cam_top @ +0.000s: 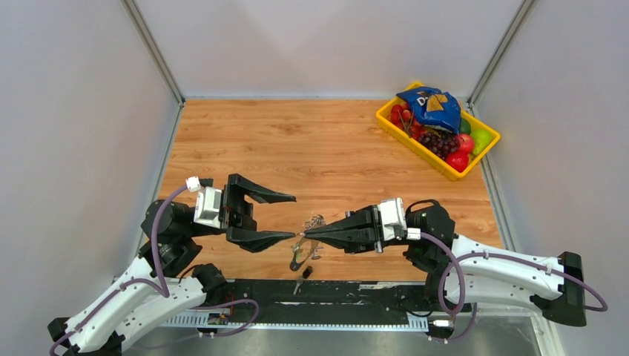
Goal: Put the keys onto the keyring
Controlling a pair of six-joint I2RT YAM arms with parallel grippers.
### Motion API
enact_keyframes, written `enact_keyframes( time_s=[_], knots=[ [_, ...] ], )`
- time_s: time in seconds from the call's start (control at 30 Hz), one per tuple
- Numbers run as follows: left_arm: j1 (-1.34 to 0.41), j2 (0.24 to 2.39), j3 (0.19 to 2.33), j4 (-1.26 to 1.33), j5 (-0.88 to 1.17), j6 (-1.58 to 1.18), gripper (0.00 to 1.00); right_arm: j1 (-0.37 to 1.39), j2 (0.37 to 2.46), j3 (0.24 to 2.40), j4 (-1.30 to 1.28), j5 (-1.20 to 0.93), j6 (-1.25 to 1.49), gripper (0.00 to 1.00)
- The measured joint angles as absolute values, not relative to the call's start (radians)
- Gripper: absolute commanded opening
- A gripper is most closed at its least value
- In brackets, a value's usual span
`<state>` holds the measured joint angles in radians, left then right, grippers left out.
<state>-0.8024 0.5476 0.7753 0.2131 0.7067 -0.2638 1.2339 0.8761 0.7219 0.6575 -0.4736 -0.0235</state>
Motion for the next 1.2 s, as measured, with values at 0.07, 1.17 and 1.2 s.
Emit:
enact_keyframes(
  time_s=[0.07,1.17,1.2],
  knots=[
    [-0.802,0.551,0.775,0.221,0.707,-0.265,0.77,1.234,0.883,0.725,0.657,-0.474,-0.023,0.0],
    [-0.802,0.581,0.775,0.224,0.811,-0.294,0.05,1.234,0.915,0.755,0.654,-0.438,-0.035,0.0],
    [-0.802,0.581,0.775,0.225,0.813,-0.294,0.03,1.234,0.915,0.755,0.655,-0.435,-0.036,0.0]
  ],
)
